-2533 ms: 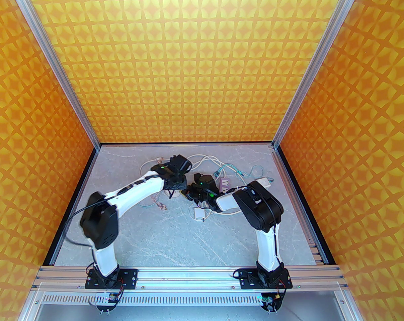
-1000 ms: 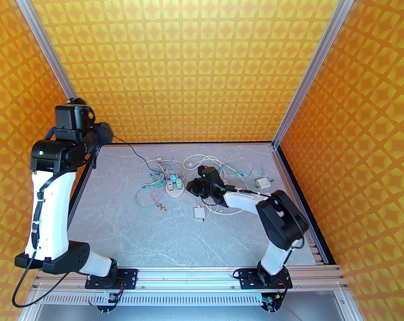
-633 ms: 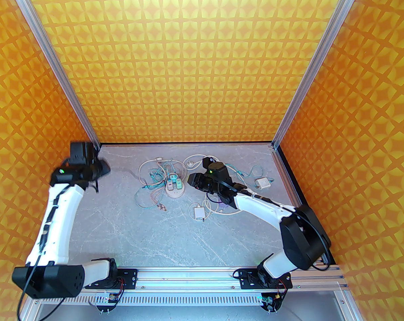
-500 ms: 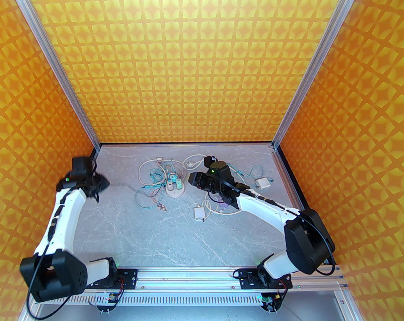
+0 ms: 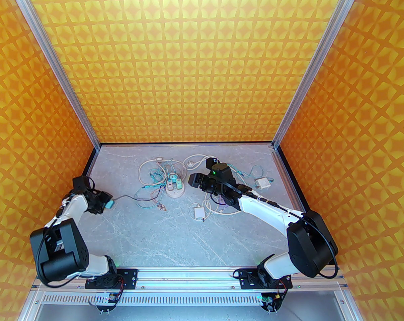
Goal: Pull the plug off the socket
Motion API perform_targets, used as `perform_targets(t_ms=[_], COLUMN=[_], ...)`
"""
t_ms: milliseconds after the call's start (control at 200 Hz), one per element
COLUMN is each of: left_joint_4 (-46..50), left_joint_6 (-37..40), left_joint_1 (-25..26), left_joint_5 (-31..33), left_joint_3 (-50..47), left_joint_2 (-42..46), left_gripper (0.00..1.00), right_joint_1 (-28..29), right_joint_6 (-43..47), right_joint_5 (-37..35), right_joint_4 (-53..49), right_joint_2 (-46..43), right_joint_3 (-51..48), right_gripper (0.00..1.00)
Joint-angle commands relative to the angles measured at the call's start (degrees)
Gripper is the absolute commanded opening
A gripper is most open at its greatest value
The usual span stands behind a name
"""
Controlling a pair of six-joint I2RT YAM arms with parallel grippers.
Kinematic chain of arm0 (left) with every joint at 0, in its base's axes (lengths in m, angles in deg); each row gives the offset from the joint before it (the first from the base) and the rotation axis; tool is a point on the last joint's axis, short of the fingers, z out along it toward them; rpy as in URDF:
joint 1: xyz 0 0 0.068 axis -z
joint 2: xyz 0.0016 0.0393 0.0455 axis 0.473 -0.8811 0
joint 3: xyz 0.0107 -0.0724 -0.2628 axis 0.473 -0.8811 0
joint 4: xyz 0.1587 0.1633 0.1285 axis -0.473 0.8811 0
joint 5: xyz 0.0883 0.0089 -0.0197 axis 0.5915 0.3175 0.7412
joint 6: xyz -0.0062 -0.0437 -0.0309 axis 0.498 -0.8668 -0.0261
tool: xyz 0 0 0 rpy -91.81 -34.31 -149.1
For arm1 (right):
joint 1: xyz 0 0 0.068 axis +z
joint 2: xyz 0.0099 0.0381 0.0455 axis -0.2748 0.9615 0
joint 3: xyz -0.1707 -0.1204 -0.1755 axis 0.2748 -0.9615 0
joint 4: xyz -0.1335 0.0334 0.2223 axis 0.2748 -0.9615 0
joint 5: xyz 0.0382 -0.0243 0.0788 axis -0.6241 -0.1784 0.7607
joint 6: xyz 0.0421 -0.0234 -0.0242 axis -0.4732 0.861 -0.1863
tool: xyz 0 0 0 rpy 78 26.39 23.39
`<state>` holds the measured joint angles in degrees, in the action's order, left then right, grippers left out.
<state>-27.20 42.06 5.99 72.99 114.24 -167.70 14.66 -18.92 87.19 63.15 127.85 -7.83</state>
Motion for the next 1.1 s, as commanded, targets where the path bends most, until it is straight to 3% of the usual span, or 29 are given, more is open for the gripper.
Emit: perform_targets(t_ms=[0, 85, 135, 205, 355, 475, 615, 780, 970, 1095], left_joint_4=[-4.05, -3.78, -3.04, -2.09, -1.62, -2.91, -5.46, -15.06, -22.74, -26.94], left_joint_6=[-1.99, -1.98, -1.83, -1.81, -1.52, -0.71, -0.99, -1.26, 3.01, 2.98], left_joint_1=[-0.22, -0.17, -0.17, -0.17, 0.94, 6.00, 15.70, 28.88, 41.22, 44.68], left_joint_5=[-3.08, -3.31, -3.32, -3.23, -3.18, -3.08, -1.32, -1.02, 6.01, 6.08], left_joint_3=[-1.27, -1.28, -0.96, -0.96, -1.26, -1.06, -0.93, -3.34, -4.44, -3.00], left_joint_2=[0.37, 0.94, 1.45, 2.96, 8.16, 13.08, 16.74, 17.33, 13.96, 8.64], left_gripper=[0.54, 0.65, 0.83, 1.00, 0.99, 0.99, 0.99, 1.00, 0.88, 0.64], right_joint_1=[-0.24, -0.27, -0.25, -0.20, 0.23, 1.37, 2.88, 4.73, 6.09, 6.67], right_joint_6=[1.19, 1.28, 1.30, 1.36, 2.69, 6.20, 10.47, 14.46, 16.24, 16.75], right_joint_5=[-0.45, 0.17, 0.41, 0.63, 0.26, -2.50, -6.78, -9.89, -12.27, -12.68], right_joint_4=[-1.02, -0.93, -0.77, -0.65, -2.14, -6.35, -9.85, -11.53, -12.74, -12.69], right_joint_2=[-0.39, 0.18, 0.45, 0.89, 1.96, 3.58, 6.24, 10.25, 13.84, 16.00], right_joint_3=[-0.82, -0.55, -0.38, -0.30, 0.80, 3.81, 7.01, 10.52, 13.98, 15.84], right_gripper=[0.74, 0.76, 0.76, 0.78, 0.82, 0.82, 0.80, 0.69, 0.63, 0.62])
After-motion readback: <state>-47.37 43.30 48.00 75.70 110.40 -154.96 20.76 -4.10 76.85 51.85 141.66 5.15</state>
